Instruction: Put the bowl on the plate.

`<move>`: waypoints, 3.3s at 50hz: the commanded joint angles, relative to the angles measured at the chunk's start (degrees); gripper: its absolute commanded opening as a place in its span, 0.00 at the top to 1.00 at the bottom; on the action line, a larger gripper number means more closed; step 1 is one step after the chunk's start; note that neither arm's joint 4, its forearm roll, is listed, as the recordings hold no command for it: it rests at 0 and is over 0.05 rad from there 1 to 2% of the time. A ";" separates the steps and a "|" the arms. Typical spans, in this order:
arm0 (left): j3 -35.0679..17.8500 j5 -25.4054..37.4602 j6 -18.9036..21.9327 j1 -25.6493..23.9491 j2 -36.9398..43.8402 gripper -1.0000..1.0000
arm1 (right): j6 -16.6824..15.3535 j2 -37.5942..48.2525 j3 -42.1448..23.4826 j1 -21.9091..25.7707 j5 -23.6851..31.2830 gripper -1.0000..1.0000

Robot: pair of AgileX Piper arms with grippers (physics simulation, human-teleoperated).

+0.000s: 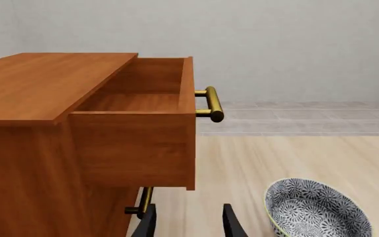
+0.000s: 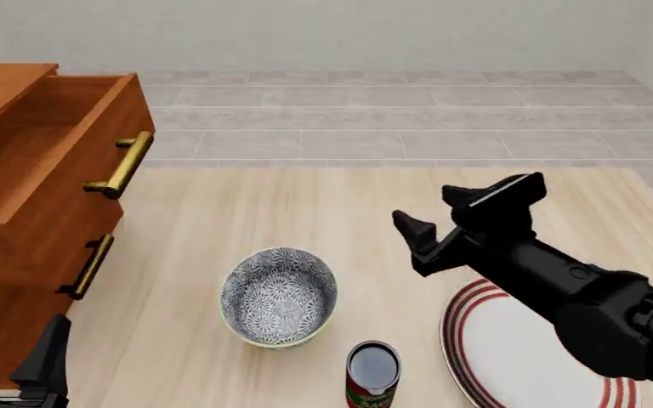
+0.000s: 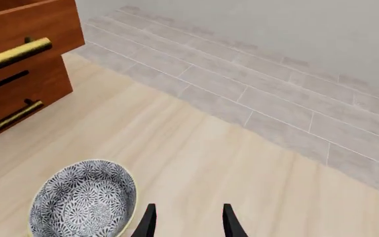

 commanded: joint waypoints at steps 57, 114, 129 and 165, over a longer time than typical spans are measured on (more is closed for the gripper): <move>0.00 0.00 0.00 0.00 0.00 0.00 | 5.53 24.11 -18.95 10.25 15.54 0.00; 0.00 0.00 0.00 0.00 0.00 0.00 | 4.92 38.64 -27.52 9.74 22.89 0.00; 0.00 0.00 0.00 0.00 0.00 0.00 | 4.59 40.68 -28.03 9.09 22.74 0.00; 0.00 0.00 0.00 0.00 0.00 0.00 | 5.57 40.12 -27.33 10.37 21.45 1.00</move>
